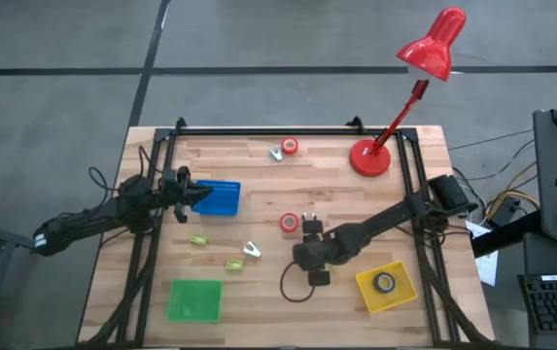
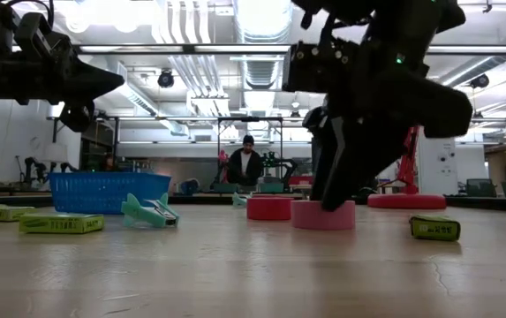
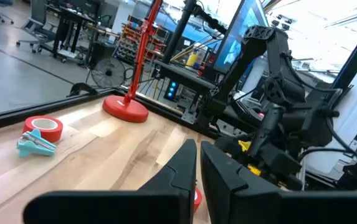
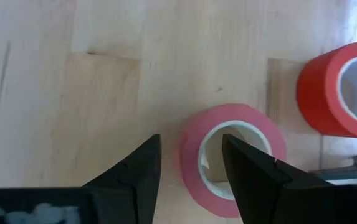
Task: Pick and place Stapler, Stapler remover, tape
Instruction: Put the pink tape into the yellow bin
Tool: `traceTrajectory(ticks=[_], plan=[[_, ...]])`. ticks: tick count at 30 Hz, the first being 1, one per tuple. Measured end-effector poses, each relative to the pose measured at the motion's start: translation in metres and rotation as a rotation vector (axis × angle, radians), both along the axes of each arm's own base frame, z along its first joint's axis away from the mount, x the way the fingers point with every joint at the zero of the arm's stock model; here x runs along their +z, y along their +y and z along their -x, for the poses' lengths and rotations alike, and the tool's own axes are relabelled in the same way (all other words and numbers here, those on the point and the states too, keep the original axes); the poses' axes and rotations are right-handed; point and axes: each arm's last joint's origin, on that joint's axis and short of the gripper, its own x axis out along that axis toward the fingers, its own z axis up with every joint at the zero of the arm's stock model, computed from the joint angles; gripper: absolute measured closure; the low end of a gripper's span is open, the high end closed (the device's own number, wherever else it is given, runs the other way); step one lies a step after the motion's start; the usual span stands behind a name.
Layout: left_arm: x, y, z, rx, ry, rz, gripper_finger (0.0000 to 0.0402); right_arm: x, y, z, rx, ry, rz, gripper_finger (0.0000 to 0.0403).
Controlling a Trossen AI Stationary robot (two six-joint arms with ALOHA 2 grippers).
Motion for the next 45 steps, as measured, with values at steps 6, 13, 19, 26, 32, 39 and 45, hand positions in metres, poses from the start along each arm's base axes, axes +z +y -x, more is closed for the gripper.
traceTrajectory(ticks=[6, 13, 19, 26, 32, 39, 45], plan=[[0.000, 0.000, 0.000, 0.000, 0.000, 0.000, 0.0376, 0.000, -0.001, 0.001, -0.018, 0.018, -0.001, 0.0257], [0.000, 0.000, 0.000, 0.000, 0.000, 0.000, 0.0376, 0.002, -0.001, 0.003, -0.019, 0.021, -0.002, 0.0298], [0.000, 0.000, 0.000, 0.000, 0.000, 0.000, 0.0376, 0.001, -0.001, 0.004, -0.042, 0.028, -0.018, 0.0324], [0.000, 0.000, 0.000, 0.000, 0.000, 0.000, 0.0376, 0.000, -0.003, 0.004, -0.044, 0.028, -0.017, 0.0341], [0.000, 0.000, 0.000, 0.000, 0.000, 0.000, 0.0376, 0.000, -0.005, 0.003, -0.055, 0.029, -0.021, 0.0360], [0.000, 0.000, 0.000, 0.000, 0.000, 0.000, 0.0376, 0.011, -0.004, 0.004, -0.054, 0.107, -0.009, 0.0372], [0.000, 0.000, 0.000, 0.000, 0.000, 0.000, 0.0376, 0.037, 0.003, 0.016, -0.101, 0.181, -0.023, 0.0373]])
